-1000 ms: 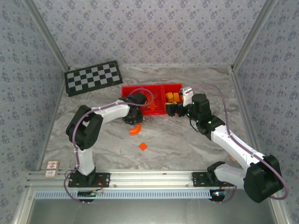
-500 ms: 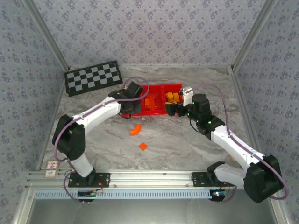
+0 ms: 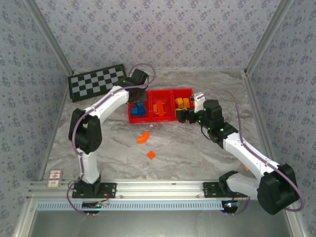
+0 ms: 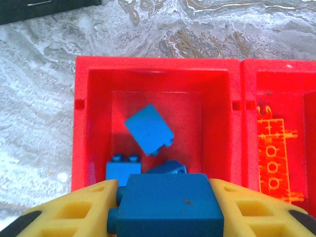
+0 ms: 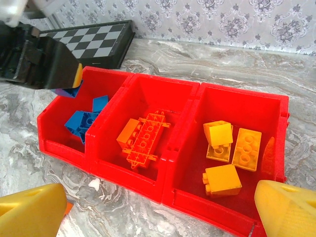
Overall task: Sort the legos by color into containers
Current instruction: Place the lego in the container.
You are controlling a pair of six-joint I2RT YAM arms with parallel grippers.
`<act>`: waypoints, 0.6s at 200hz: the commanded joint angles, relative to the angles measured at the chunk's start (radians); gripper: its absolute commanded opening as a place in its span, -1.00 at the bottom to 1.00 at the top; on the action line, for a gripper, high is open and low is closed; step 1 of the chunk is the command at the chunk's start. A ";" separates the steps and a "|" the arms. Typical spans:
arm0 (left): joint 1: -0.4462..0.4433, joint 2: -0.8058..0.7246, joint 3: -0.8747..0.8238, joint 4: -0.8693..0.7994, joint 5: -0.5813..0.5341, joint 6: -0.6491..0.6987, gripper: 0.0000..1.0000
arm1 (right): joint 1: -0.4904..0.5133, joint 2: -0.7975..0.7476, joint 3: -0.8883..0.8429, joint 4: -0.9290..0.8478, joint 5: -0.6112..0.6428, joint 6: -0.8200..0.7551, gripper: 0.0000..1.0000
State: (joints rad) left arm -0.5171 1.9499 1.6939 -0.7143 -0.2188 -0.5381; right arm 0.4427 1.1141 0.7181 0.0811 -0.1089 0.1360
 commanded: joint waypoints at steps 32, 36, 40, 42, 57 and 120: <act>0.032 0.116 0.116 -0.004 0.075 0.015 -0.30 | -0.012 -0.004 -0.011 0.026 -0.003 0.013 0.99; 0.034 0.122 0.123 -0.002 0.078 0.015 -0.29 | -0.013 -0.004 -0.012 0.026 -0.005 0.014 0.99; 0.035 0.129 0.129 -0.002 0.081 0.015 -0.28 | -0.014 -0.004 -0.012 0.025 -0.005 0.014 0.99; 0.035 0.134 0.131 -0.002 0.084 0.015 -0.27 | -0.015 -0.003 -0.012 0.025 -0.005 0.014 0.99; 0.038 0.157 0.152 -0.002 0.098 0.015 -0.23 | -0.016 -0.002 -0.012 0.028 -0.006 0.016 0.99; 0.040 0.184 0.206 -0.017 0.097 0.027 0.11 | -0.018 0.004 -0.013 0.030 -0.009 0.016 0.99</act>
State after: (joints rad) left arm -0.4816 2.1284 1.8572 -0.7071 -0.1261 -0.5266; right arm 0.4313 1.1145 0.7166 0.0868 -0.1123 0.1429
